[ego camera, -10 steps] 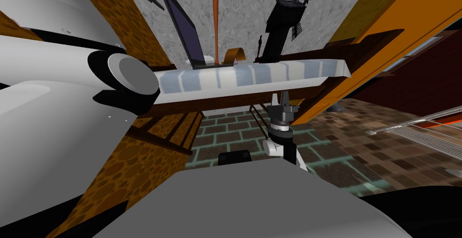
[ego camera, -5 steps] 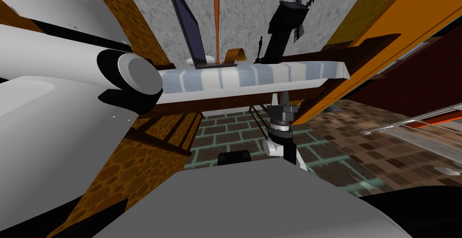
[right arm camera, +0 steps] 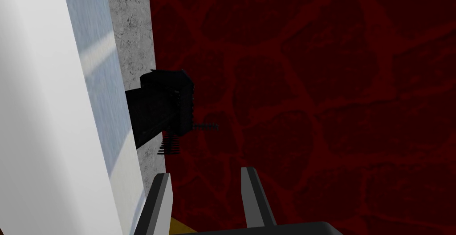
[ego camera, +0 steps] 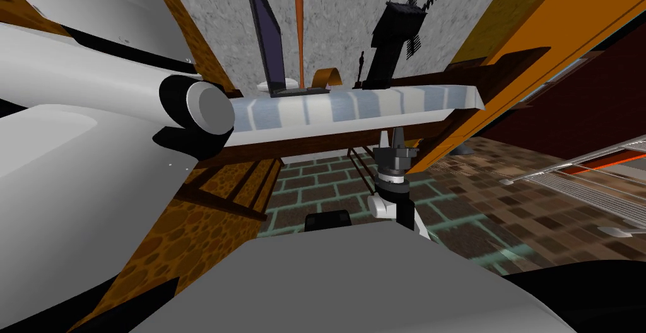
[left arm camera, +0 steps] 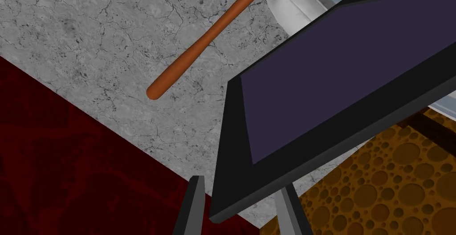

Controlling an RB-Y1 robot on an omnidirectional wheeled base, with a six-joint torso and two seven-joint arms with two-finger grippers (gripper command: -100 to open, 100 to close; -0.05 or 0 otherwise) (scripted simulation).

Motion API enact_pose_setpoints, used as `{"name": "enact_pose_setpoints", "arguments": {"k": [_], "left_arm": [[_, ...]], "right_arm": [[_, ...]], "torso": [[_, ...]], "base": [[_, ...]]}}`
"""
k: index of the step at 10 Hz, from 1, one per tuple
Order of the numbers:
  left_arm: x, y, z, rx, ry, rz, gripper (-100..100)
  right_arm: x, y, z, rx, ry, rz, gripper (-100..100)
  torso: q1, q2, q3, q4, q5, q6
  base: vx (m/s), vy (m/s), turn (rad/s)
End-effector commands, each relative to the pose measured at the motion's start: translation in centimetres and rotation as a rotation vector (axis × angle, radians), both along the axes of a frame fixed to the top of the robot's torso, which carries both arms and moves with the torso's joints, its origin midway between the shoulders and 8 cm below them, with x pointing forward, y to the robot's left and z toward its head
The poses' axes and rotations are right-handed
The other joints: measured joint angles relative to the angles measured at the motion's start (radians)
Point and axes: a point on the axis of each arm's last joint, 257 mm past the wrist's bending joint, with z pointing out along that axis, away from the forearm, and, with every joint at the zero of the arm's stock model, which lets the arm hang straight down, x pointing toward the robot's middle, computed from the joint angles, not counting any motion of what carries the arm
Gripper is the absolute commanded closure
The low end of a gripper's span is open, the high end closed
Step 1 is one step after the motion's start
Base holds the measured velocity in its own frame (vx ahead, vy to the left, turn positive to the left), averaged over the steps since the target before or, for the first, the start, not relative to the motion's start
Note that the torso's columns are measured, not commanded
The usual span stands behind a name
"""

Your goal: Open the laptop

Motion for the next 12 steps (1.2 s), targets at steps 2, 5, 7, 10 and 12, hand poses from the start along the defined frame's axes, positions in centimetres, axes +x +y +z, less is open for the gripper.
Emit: {"name": "enact_pose_setpoints", "arguments": {"k": [2,5,7,10,12], "left_arm": [[0.2,-2.8,-1.7,0.131,0.018,0.011,100],[0.3,-5.5,-3.4,0.255,0.03,0.02,100],[0.2,-7.3,-4.5,0.337,0.036,0.025,100],[0.2,-8.6,-5.1,0.394,0.037,0.029,100],[0.6,-11.1,-7.7,0.524,0.053,0.036,100]], "right_arm": [[0.0,0.0,0.0,0.0,0.0,0.0,0],[0.0,0.0,0.0,0.0,0.0,0.0,0],[0.0,0.0,0.0,0.0,0.0,0.0,0],[0.0,0.0,0.0,0.0,0.0,0.0,0],[0.0,0.0,0.0,0.0,0.0,0.0,0]], "torso": [[0.005,0.001,0.001,0.0,0.002,-0.001],[0.006,0.0,-0.001,-0.002,0.004,-0.002],[0.007,0.0,-0.001,-0.001,0.004,-0.002],[0.008,0.0,0.0,0.0,0.004,-0.002],[0.008,0.003,0.002,0.0,0.004,-0.003]], "base": [[0.013,0.013,-0.04],[0.012,0.013,-0.039],[0.012,0.01,-0.03],[0.007,0.009,-0.025],[0.005,0.023,-0.025]]}}
